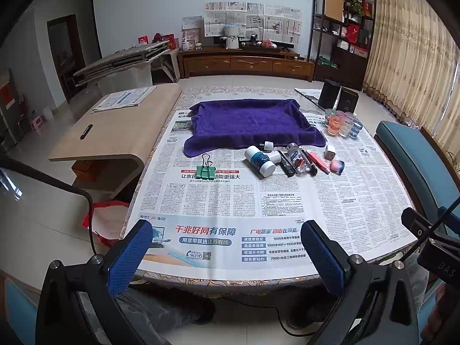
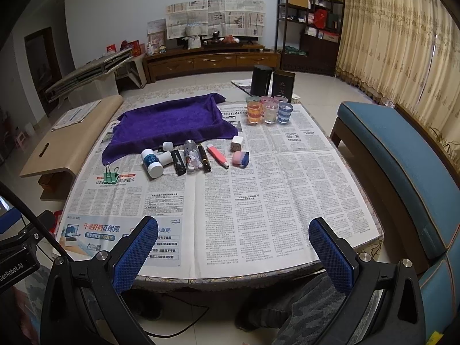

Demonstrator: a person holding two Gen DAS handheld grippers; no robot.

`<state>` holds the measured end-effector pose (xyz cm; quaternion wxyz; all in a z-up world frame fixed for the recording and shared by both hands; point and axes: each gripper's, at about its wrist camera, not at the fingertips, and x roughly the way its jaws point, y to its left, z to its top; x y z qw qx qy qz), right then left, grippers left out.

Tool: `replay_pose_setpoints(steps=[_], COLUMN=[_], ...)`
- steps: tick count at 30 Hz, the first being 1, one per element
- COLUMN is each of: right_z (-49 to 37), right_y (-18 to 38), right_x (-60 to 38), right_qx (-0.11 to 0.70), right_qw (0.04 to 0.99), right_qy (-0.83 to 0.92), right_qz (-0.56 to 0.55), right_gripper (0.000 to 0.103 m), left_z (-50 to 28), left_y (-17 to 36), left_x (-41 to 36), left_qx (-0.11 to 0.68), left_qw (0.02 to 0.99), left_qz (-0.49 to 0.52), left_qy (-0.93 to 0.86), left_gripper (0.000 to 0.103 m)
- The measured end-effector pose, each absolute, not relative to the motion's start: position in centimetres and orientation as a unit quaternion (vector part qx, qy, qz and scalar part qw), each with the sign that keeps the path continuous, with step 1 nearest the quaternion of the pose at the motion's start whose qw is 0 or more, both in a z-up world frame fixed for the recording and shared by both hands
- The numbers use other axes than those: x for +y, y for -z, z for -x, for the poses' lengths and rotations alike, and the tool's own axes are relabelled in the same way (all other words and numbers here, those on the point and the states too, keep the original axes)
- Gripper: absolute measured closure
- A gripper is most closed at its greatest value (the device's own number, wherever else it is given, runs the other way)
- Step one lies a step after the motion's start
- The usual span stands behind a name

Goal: Organize rigid objects

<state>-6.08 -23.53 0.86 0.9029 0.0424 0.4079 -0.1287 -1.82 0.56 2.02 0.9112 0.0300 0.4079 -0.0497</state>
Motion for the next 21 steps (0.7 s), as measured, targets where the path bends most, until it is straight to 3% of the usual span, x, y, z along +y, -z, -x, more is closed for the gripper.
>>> replay_pose_setpoints(steps=[21], right_z=[6.82], right_y=[-1.14], right_x=[-22.75], right_qx=[0.408], right_qw=[0.905], right_qy=[0.119], right_qz=[-0.032], right_gripper=[0.0], left_z=[2.16], left_y=[-1.79], left_x=[0.91], left_qx=[0.408], left_qw=[0.912], left_qz=[-0.03], left_qy=[0.041], left_gripper=[0.0])
